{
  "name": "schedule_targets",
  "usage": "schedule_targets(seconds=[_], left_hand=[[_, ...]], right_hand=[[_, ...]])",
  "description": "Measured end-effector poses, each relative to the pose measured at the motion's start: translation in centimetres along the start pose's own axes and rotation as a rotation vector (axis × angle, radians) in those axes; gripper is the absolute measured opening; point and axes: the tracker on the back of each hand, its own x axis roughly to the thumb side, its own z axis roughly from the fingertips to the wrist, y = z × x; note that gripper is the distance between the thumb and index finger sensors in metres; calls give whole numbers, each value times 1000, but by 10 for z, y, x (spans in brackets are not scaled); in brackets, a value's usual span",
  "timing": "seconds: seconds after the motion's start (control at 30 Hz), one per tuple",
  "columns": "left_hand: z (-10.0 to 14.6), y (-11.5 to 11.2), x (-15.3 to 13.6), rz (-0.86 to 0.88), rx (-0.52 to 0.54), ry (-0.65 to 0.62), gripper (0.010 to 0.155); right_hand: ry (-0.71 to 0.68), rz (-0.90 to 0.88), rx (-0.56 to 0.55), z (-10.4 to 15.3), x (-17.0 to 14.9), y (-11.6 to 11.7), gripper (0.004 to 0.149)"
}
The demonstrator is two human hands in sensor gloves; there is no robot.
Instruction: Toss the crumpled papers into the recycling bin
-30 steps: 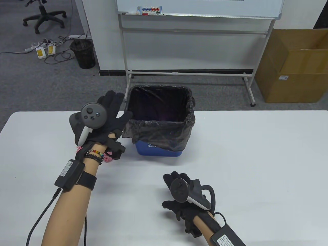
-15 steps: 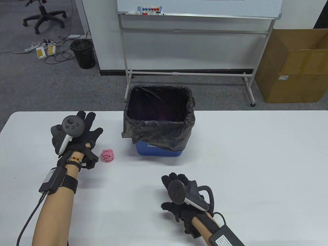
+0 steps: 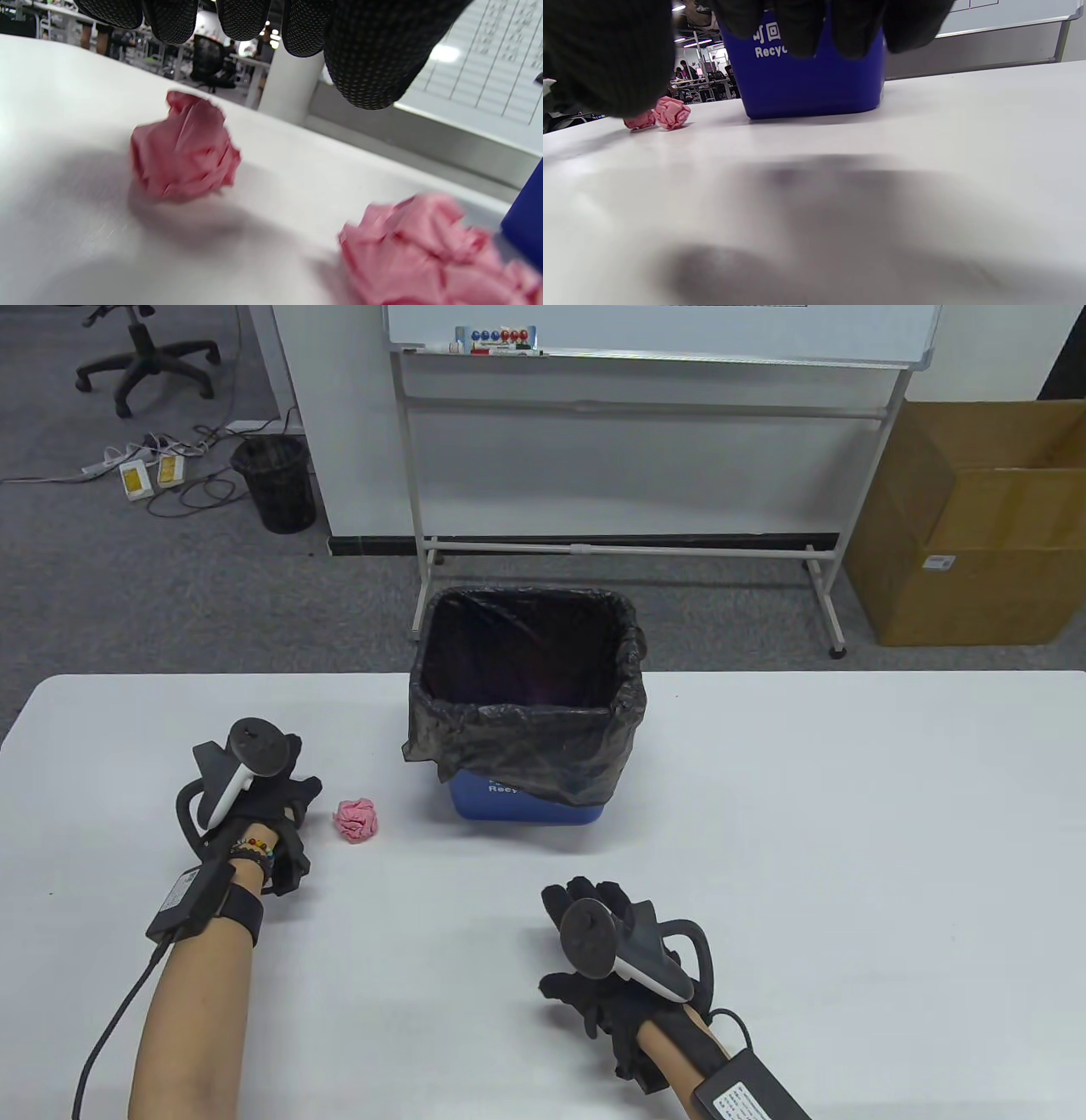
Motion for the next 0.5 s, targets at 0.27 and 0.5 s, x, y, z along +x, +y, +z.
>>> schedule_targets(seconds=[0.27, 0.5], left_hand=[[-11, -23, -5, -80, -93, 38, 70], [-15, -26, -2, -190, -52, 81, 64]], right_hand=[[9, 3, 5, -1, -3, -1, 95], [16, -1, 10, -1, -4, -1, 95]])
